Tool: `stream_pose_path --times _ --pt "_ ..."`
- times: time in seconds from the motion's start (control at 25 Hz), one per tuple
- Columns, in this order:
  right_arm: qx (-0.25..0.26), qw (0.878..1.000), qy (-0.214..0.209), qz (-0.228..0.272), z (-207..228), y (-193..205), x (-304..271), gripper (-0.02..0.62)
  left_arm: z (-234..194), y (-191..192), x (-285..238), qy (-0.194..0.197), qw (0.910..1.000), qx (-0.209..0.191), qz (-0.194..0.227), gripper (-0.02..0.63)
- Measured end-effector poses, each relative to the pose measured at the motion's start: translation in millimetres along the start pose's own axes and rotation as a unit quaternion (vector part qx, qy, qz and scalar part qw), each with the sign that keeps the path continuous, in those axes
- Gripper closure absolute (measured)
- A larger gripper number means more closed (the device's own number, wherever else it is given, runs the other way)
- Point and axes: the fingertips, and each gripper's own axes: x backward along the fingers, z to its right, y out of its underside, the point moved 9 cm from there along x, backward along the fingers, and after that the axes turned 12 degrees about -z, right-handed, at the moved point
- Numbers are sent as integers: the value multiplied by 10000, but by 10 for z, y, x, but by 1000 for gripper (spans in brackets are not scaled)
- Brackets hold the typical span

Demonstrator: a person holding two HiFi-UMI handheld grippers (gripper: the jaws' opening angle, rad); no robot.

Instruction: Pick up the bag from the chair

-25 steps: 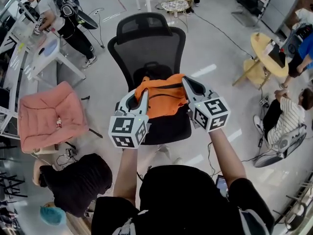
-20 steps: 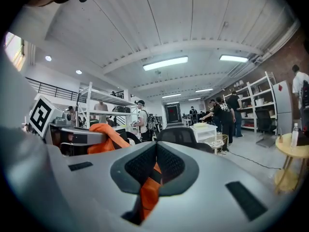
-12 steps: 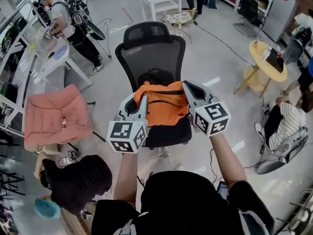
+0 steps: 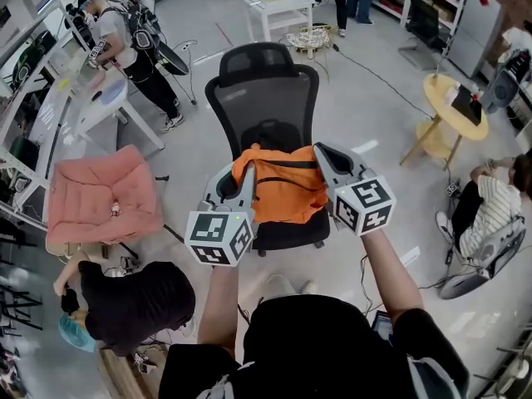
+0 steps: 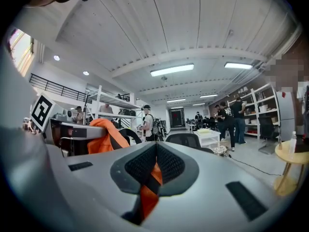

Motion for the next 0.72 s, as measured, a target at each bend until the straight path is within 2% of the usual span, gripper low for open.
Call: stream_pose_path --times 0.72 --pt "-30 9999 127 106 -759 -49 218 594 -182 50 759 97 9999 -95 91 581"
